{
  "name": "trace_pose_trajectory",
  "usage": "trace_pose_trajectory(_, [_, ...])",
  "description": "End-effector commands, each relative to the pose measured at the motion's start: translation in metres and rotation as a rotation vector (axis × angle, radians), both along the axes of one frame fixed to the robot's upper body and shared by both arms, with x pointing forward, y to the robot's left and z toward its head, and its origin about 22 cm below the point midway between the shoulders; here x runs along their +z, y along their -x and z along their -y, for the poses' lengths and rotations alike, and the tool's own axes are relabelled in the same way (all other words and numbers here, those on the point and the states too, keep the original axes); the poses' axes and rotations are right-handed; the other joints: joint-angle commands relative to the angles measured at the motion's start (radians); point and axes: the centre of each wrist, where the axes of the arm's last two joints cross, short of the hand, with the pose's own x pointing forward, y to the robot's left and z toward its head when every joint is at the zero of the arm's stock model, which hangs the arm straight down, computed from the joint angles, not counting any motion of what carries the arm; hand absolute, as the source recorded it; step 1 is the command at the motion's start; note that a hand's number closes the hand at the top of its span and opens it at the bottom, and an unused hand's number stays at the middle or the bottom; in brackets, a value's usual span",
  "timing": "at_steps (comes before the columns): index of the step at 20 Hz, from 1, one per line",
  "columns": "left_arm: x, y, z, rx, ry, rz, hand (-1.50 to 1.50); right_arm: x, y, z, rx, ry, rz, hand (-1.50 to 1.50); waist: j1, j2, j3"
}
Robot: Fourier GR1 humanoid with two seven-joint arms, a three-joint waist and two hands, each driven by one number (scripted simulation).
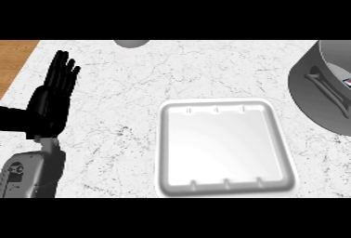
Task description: Pick the can from the tray and place it in the pot
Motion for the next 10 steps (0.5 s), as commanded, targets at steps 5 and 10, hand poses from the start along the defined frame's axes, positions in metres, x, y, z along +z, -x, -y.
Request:
trace_pose_trajectory(5, [0.01, -0.004, 0.006, -0.002, 0.002, 0.001, 0.0, 0.013, -0.011, -0.005, 0.117, -0.017, 0.231, -1.5, 0.001, 0.011, 0.021])
trace_pose_trajectory(10, [-0.006, 0.001, 0.001, 0.003, -0.017, -0.012, 0.0, 0.015, -0.007, 0.002, 0.011, -0.138, 0.437, -1.5, -0.008, 0.009, 0.02])
